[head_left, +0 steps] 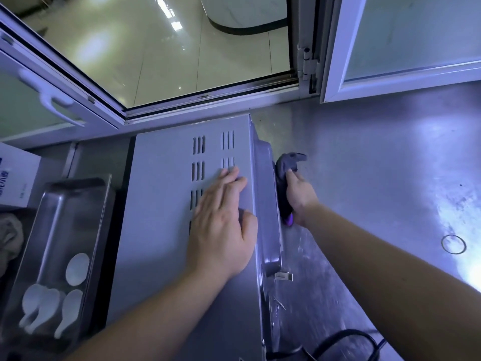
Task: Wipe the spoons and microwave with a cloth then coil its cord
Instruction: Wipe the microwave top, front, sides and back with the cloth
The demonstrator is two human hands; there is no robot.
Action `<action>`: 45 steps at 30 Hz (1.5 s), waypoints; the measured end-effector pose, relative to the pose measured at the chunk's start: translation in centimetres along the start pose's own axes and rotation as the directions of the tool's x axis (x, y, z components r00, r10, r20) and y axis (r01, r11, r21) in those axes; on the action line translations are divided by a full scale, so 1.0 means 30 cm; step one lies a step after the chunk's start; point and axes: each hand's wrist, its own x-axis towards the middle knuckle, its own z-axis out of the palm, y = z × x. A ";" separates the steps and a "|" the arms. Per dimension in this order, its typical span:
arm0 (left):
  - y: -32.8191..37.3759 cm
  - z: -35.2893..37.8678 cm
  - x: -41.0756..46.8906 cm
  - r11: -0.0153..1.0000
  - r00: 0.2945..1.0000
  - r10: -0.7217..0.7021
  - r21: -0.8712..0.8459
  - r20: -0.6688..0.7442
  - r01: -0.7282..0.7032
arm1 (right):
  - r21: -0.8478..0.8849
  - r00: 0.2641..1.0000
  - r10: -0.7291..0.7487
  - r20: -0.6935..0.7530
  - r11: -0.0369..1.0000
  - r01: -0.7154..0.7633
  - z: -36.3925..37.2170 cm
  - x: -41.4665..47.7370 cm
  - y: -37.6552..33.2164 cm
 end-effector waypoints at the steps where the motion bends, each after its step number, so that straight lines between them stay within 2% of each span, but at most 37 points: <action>1: 0.000 0.000 0.000 1.000 1.000 -0.001 0.003 0.002 0.001 | 0.025 1.000 0.001 -0.009 1.000 0.000 0.003 -0.026 -0.002; 5: -0.001 0.000 0.000 1.000 1.000 -0.011 0.015 0.004 0.011 | 0.096 0.998 -0.044 -0.035 0.994 0.047 -0.001 -0.119 0.038; 9: 0.001 0.002 -0.001 1.000 1.000 -0.011 0.005 -0.014 0.011 | 0.000 0.993 -0.094 -0.074 0.996 0.094 -0.006 -0.191 0.133; 15: -0.002 0.006 -0.004 1.000 1.000 -0.019 0.006 -0.018 0.019 | 0.065 0.994 0.092 -0.054 0.994 -0.088 -0.027 -0.271 0.265; 24: 0.000 0.014 -0.003 1.000 0.999 -0.022 -0.015 -0.034 0.022 | -0.160 0.991 0.135 0.018 0.978 -0.131 -0.065 -0.320 0.295; 27: 0.001 0.013 -0.005 1.000 0.999 -0.020 -0.018 -0.034 0.019 | -0.193 0.999 0.051 -0.011 0.980 -0.052 -0.065 -0.361 0.268; 30: -0.001 0.014 -0.005 1.000 0.999 -0.015 -0.018 -0.036 0.014 | -0.070 0.998 -0.062 -0.025 0.996 0.060 -0.043 -0.431 0.244; 35: -0.008 0.017 -0.003 0.999 0.999 -0.006 -0.046 -0.044 0.004 | 0.008 0.947 -0.317 -0.053 0.948 0.318 0.015 -0.570 0.214; 38: -0.007 0.019 -0.004 0.998 0.999 -0.018 -0.063 -0.036 0.016 | -0.038 0.923 -0.384 -0.017 0.923 0.383 0.012 -0.619 0.270; 42: -0.007 0.013 -0.006 0.997 0.999 -0.012 -0.073 -0.032 0.009 | -0.221 0.875 -0.484 0.019 0.851 0.476 -0.027 -0.673 0.297; 45: -0.005 0.001 -0.011 0.994 1.000 -0.012 -0.108 -0.010 0.011 | -0.292 0.869 -0.495 0.016 0.829 0.478 -0.047 -0.709 0.301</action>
